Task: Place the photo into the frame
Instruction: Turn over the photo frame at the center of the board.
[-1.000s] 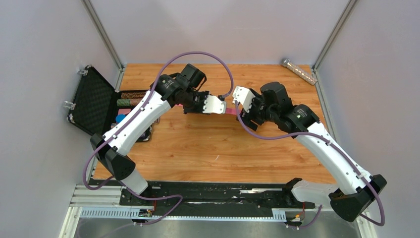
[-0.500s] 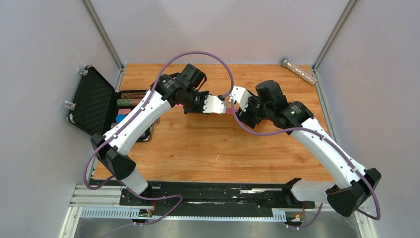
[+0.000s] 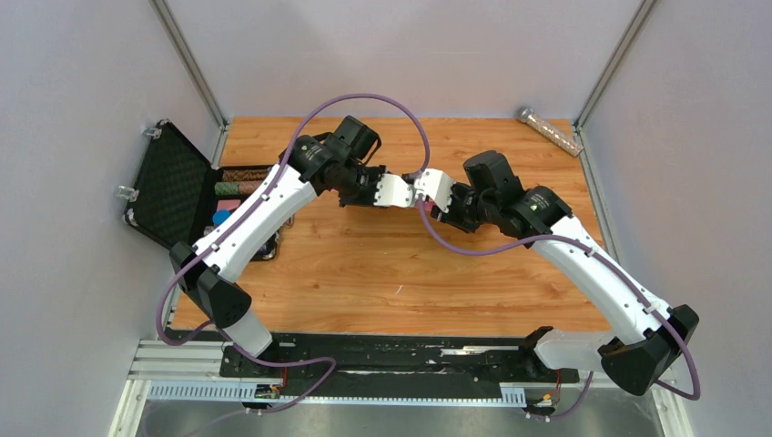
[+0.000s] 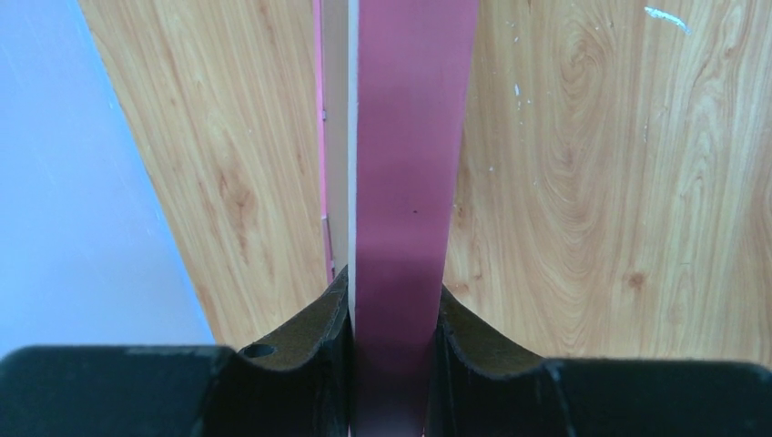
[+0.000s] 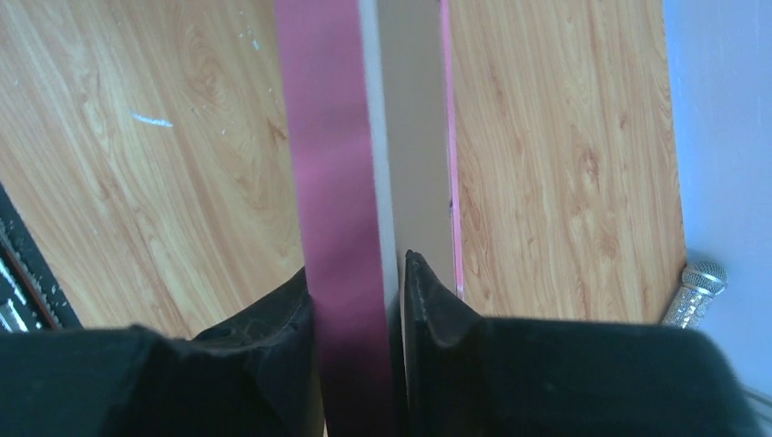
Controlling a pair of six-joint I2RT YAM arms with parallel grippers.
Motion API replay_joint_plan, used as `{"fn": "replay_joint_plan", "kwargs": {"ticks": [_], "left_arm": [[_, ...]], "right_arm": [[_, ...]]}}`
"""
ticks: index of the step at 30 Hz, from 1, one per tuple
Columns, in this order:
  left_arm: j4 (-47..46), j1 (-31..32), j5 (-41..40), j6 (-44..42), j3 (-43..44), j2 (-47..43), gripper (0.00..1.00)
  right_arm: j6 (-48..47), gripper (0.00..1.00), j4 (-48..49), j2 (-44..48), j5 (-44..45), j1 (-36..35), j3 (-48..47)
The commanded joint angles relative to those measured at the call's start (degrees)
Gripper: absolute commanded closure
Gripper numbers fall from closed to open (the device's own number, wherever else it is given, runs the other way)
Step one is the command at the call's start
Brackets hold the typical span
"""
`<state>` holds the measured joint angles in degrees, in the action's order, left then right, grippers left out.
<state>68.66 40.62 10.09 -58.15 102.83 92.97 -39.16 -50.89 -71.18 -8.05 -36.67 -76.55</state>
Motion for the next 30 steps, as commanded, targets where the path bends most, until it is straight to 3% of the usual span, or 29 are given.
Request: {"fn": "replay_joint_plan", "kwargs": {"ticks": [1,4,6,11,15,19,22,30], "left_arm": [[-0.5,0.2,2.8,1.3,2.9,0.8,1.00],[-0.8,0.2,2.0,1.6,3.3,1.3,1.00],[-1.3,0.2,1.0,1.8,3.4,1.5,0.99],[-2.2,0.2,-0.3,1.8,3.6,1.5,0.81],[-2.8,0.2,-1.2,1.7,3.8,1.3,0.60],[-3.3,0.2,-1.8,1.9,4.0,1.0,0.32],[-3.9,0.2,-2.4,2.1,3.7,0.3,0.05],[-12.0,-1.0,-6.1,4.4,0.4,-5.4,0.00]], "right_arm": [[1.2,0.83,1.9,-0.1,3.1,-0.9,-3.7],[0.8,0.99,0.9,-0.5,3.8,-1.6,-4.6],[0.8,1.00,0.3,-0.7,3.9,-1.7,-5.1],[0.7,1.00,-0.6,-0.6,3.8,-1.8,-6.8],[0.5,1.00,-2.0,-1.0,4.1,-1.8,-8.7],[0.7,1.00,-3.2,-1.7,4.2,-1.8,-10.9],[1.2,1.00,-4.0,-2.2,3.9,-1.8,-12.0],[3.2,1.00,-5.5,-3.8,3.6,-1.8,-15.1]]}}
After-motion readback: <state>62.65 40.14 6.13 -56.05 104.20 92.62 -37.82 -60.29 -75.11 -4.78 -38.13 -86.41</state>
